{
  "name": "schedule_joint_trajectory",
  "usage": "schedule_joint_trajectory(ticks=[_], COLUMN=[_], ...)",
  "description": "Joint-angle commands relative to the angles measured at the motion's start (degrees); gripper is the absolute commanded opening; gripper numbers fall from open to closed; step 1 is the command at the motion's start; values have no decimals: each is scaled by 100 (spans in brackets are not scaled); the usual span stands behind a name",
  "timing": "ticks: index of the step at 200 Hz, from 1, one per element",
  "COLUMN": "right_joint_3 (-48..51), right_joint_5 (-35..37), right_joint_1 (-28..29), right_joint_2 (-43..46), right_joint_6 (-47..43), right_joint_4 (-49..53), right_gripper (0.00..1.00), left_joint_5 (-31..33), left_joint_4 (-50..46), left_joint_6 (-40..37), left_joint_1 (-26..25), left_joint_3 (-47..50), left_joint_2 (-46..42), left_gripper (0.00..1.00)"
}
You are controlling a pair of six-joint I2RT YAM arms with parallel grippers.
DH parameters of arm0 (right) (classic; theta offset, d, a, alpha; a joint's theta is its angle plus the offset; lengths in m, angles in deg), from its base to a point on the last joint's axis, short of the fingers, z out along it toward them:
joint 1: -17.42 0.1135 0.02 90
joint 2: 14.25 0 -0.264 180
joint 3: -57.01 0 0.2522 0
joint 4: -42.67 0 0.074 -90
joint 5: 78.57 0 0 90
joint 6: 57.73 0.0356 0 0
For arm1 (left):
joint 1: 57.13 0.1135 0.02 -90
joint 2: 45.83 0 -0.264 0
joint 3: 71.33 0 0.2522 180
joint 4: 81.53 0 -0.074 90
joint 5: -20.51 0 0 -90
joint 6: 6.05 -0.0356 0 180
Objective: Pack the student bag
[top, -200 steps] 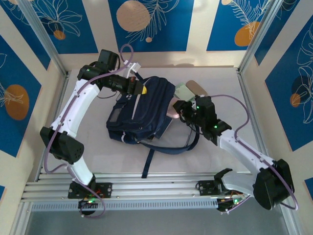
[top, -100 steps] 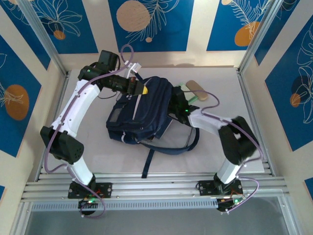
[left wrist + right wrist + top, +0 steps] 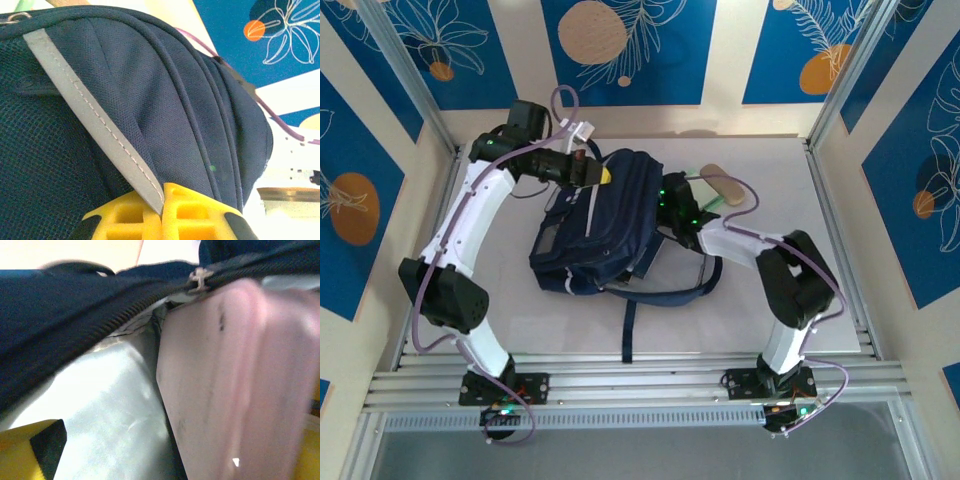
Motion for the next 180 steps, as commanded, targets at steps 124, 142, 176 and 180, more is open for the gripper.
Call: schedule_joint_trajectory(ticks=[124,142,176,180], right_joint_3=[-1081,-1549,-2466,-2577], right_joint_5=[854,1137,1147,1170], right_joint_1=[-1078,-1218,-1730,-1780], right_joint_2=[1205,763,-312,-445], right_joint_6=[-4245,-4709,-4806,-4806], right_joint_4=[4372,4795,5395,5444], right_gripper=[97,97,98,98], left_joint_5=[3908,4141,4985,5104], left_joint_4=[89,7,-264,-293], left_joint_6=[-332,-454,-843,-887], left_joint_1=[586,558,19,-65], left_joint_3=[-262,-337,-528,-522], left_joint_2=[34,321,876,917], left_gripper=[0,0,0,0])
